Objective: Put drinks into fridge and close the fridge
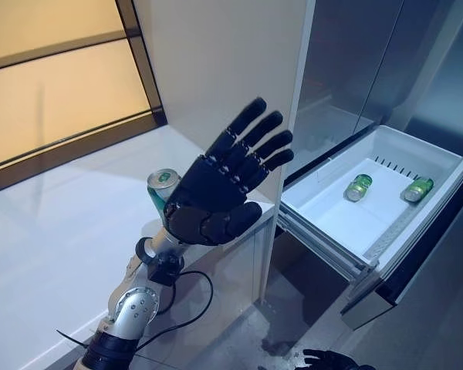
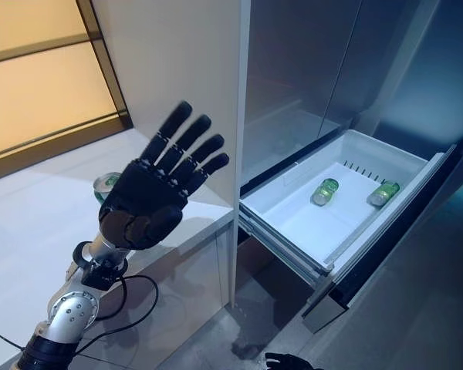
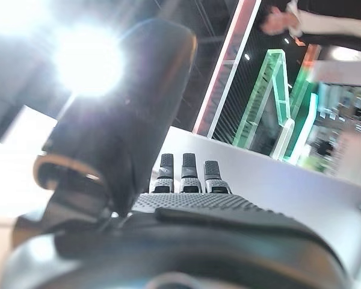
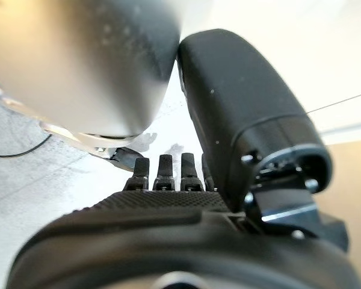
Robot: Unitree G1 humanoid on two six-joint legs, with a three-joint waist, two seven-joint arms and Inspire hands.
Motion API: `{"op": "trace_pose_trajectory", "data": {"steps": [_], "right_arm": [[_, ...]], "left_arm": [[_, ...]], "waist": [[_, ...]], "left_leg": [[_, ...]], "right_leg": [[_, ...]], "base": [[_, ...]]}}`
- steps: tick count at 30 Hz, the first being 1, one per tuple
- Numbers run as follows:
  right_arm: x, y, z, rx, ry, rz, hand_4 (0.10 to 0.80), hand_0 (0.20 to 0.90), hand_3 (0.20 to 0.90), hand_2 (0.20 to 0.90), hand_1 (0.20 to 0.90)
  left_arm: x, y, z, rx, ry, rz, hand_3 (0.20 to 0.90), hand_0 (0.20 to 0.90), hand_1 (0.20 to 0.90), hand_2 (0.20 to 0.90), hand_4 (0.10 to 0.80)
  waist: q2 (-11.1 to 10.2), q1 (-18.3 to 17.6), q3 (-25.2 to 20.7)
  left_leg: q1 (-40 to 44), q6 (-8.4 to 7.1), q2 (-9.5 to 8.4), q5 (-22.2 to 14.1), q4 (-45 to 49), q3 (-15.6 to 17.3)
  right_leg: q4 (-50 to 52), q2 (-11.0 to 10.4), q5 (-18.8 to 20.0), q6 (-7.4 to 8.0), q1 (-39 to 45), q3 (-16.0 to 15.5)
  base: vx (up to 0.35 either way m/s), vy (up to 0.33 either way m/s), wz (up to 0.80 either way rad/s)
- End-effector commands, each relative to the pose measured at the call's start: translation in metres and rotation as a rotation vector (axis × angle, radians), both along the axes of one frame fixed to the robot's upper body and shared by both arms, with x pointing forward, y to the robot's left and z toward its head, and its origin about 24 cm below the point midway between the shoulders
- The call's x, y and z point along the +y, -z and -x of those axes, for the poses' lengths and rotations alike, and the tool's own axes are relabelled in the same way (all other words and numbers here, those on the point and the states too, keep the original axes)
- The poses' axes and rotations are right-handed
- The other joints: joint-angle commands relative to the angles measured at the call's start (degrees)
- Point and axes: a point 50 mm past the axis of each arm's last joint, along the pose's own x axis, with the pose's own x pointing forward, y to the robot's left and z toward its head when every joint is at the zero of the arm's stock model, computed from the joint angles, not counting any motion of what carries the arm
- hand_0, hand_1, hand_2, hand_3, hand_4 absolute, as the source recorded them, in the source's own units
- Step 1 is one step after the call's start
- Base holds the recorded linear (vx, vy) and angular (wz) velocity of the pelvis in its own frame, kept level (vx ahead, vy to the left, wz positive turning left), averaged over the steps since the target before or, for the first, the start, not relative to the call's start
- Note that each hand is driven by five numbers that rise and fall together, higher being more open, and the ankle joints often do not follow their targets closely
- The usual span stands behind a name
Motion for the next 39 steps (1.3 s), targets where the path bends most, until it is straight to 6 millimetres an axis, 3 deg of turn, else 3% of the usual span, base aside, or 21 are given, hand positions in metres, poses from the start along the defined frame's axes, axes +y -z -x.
{"op": "trace_pose_trajectory", "data": {"steps": [1, 4, 7, 16, 22, 27, 39], "right_arm": [[0.017, 0.008, 0.014, 0.074, -0.076, -0.021, 0.800, 0.900, 0.900, 0.900, 0.900], [0.019, 0.008, 0.013, 0.073, -0.085, -0.023, 0.800, 0.900, 0.900, 0.900, 0.900], [0.022, 0.008, 0.010, 0.072, -0.089, -0.023, 0.800, 0.900, 0.900, 0.900, 0.900], [0.024, 0.009, 0.014, 0.084, -0.081, -0.020, 0.800, 0.900, 0.900, 0.900, 0.900], [0.025, 0.009, 0.014, 0.091, -0.085, -0.025, 0.800, 0.900, 0.900, 0.900, 0.900], [0.024, 0.008, 0.011, 0.088, -0.088, -0.026, 0.800, 0.900, 0.900, 0.900, 0.900], [0.012, 0.006, 0.009, 0.096, -0.058, -0.018, 0.800, 0.900, 0.900, 0.900, 0.900]], "left_arm": [[0.006, -0.047, 0.007, -0.218, 0.068, 0.231, 0.900, 0.900, 0.900, 0.900, 0.800], [0.014, -0.048, 0.007, -0.196, 0.070, 0.331, 0.900, 0.900, 0.900, 0.900, 0.800], [0.025, -0.048, 0.007, -0.223, -0.051, 0.358, 0.900, 0.900, 0.900, 0.900, 0.800], [0.082, -0.067, 0.015, -0.382, -0.788, 0.182, 0.900, 0.900, 0.900, 0.900, 0.800], [0.105, -0.072, 0.007, -0.313, -1.117, -0.014, 0.900, 0.900, 0.900, 0.900, 0.800], [0.114, -0.063, -0.002, -0.243, -1.199, -0.150, 0.900, 0.900, 0.900, 0.900, 0.800], [0.122, -0.032, -0.020, -0.062, -1.110, -0.396, 0.900, 0.900, 0.900, 0.900, 0.800]], "waist": [[-1.07, 1.21, -0.62], [-0.93, 1.57, -0.51], [-0.87, 2.04, -0.42], [-1.13, 4.41, -1.13], [-1.38, 5.56, -2.08], [-1.26, 5.86, -2.05], [-0.60, 5.25, -1.62]], "left_leg": [[-1.96, 1.02, -2.96, -3.39, 1.07, -3.41], [-1.89, 0.81, -2.96, -3.35, 1.10, -3.86], [-1.91, 0.63, -3.01, -3.25, 1.09, -4.32], [-2.28, 0.22, -3.13, -2.95, 0.66, -6.21], [-2.87, -0.18, -3.09, -2.44, 0.24, -7.10], [-3.02, -0.25, -3.08, -2.14, 0.18, -7.14], [-2.49, -0.16, -2.99, -1.99, 0.36, -6.21]], "right_leg": [[5.63, 1.12, -8.34, 1.19, 0.60, -1.22], [5.68, 1.17, -8.63, 0.93, 0.90, -1.58], [5.71, 1.23, -8.87, 0.72, 1.14, -1.85], [5.73, 1.64, -10.01, 0.10, 1.58, -2.99], [5.74, 1.89, -10.43, -0.16, 1.46, -3.62], [5.80, 1.88, -10.35, -0.08, 1.40, -3.80], [5.84, 1.85, -10.00, 0.33, 1.66, -3.06]], "base": [[0.003, -0.020, 0.07], [0.000, -0.021, 0.15], [0.000, -0.013, 0.07], [0.007, -0.018, 0.10], [0.019, -0.014, 0.14], [0.002, 0.003, 0.06], [0.000, 0.005, 0.03]]}}
